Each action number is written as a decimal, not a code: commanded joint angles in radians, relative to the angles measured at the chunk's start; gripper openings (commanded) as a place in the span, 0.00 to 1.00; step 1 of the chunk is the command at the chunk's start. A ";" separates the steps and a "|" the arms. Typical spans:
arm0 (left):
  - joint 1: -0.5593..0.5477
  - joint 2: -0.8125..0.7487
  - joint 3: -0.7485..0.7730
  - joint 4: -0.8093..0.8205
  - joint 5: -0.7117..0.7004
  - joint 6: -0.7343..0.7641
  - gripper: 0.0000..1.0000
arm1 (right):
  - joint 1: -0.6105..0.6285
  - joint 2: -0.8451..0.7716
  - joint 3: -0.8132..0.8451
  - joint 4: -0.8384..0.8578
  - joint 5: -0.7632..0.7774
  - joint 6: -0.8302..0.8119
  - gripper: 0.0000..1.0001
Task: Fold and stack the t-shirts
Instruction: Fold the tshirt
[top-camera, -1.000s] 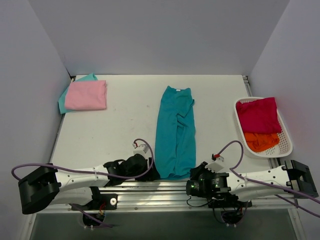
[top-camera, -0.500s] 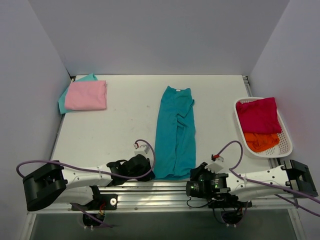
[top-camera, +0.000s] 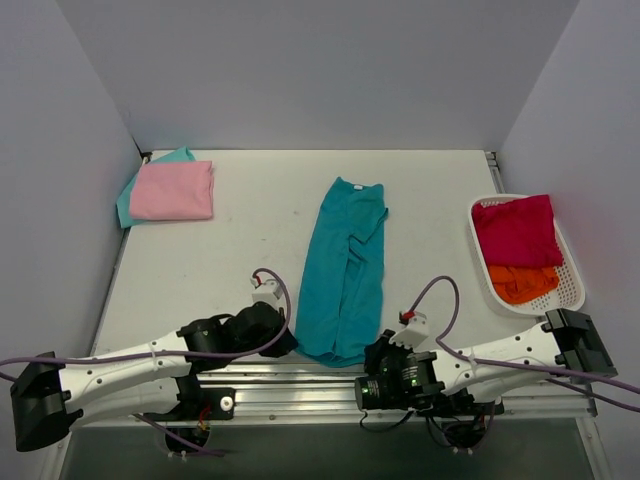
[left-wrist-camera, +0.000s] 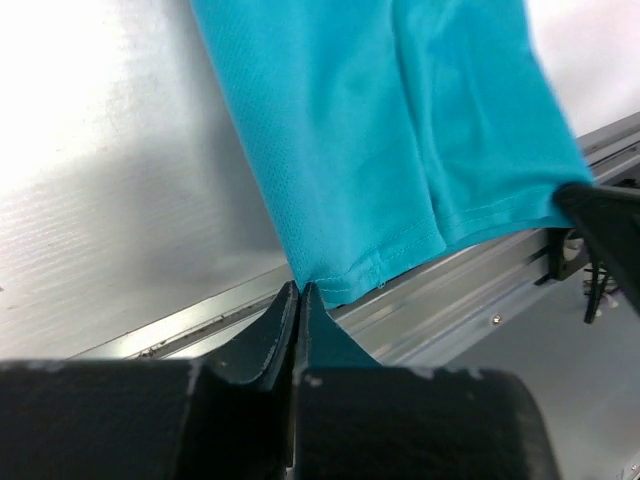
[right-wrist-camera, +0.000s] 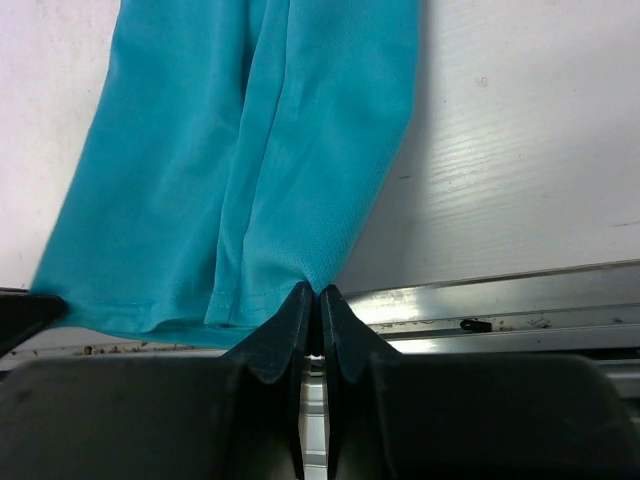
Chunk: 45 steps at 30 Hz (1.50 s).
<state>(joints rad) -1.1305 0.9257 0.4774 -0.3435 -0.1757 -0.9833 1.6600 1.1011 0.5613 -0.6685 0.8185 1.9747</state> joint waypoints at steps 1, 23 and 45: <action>0.000 -0.021 0.082 -0.100 -0.045 0.044 0.04 | 0.015 0.043 0.045 -0.138 0.085 0.098 0.00; 0.162 0.203 0.369 0.012 -0.082 0.193 0.05 | -0.014 -0.020 0.187 -0.431 0.375 0.176 0.00; 0.305 0.228 0.398 0.126 0.010 0.301 0.03 | -0.580 -0.163 0.072 0.941 -0.326 -1.562 0.00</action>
<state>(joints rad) -0.8433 1.1599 0.8330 -0.2714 -0.1883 -0.7174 1.1767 0.8928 0.6434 0.0563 0.8207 0.6273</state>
